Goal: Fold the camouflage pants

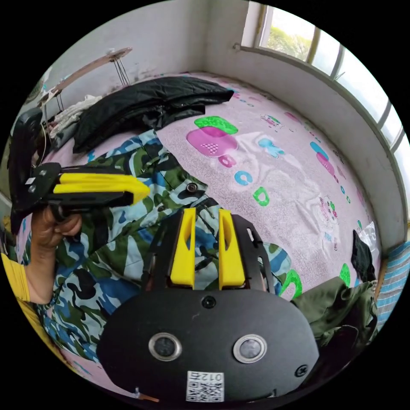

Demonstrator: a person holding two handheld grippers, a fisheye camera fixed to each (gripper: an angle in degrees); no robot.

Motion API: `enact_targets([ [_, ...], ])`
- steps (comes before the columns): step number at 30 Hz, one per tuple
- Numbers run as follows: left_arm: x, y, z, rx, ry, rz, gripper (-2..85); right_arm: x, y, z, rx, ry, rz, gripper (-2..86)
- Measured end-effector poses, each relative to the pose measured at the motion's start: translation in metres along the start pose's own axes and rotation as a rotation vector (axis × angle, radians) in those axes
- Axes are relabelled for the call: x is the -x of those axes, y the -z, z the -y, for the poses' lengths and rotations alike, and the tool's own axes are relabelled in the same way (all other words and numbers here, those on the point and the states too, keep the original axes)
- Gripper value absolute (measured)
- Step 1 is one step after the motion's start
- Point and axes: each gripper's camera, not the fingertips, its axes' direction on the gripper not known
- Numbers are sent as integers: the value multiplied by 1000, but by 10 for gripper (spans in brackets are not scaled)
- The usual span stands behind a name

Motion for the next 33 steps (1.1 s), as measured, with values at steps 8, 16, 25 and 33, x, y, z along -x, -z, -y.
enact_targets([
  [8, -29, -36, -7, 169, -154, 131, 4, -1, -15, -15, 40, -32, 41, 56],
  [16, 20, 22, -23, -128, 94, -2, 4, -12, 32, -75, -287, -121, 63, 28],
  [25, 2, -21, -28, 160, 0, 116, 2, 24, -22, -49, -155, 57, -15, 30],
  [33, 12, 27, -48, -136, 14, -122, 4, 27, -45, -58, -44, 60, -101, 75],
])
